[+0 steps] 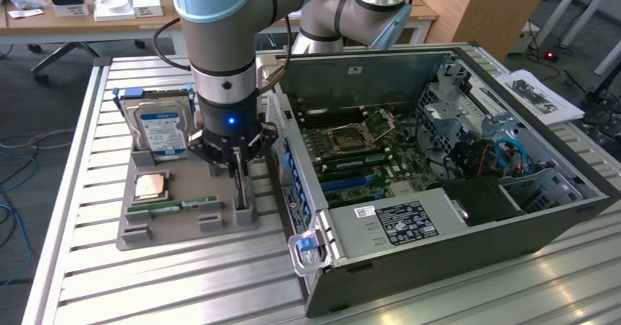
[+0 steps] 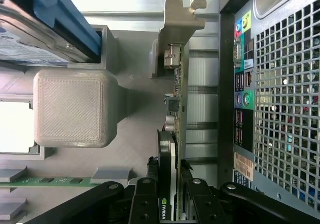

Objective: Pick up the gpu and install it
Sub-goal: 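Pick up the gpu and move the gpu toward the slot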

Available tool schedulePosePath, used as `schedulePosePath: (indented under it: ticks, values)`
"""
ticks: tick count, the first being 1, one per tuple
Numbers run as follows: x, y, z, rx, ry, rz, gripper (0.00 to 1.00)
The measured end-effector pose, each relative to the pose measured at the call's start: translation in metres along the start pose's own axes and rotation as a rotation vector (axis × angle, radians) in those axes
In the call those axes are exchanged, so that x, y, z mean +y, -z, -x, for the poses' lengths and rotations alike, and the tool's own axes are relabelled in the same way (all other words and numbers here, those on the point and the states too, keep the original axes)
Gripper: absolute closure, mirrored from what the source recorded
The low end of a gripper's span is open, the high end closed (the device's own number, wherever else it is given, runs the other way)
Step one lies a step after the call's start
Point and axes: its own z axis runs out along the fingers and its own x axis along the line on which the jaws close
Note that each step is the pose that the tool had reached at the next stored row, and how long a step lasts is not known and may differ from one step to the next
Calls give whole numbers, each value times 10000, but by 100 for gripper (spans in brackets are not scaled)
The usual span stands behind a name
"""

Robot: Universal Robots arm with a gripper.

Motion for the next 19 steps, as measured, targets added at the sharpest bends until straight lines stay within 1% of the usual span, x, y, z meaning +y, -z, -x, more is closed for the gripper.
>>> schedulePosePath:
  ticks: [17, 19]
  values:
    - [0, -1, 0, 2, 62, 3, 73]
    - [2, 7, 1, -6, 62, 14, 73]
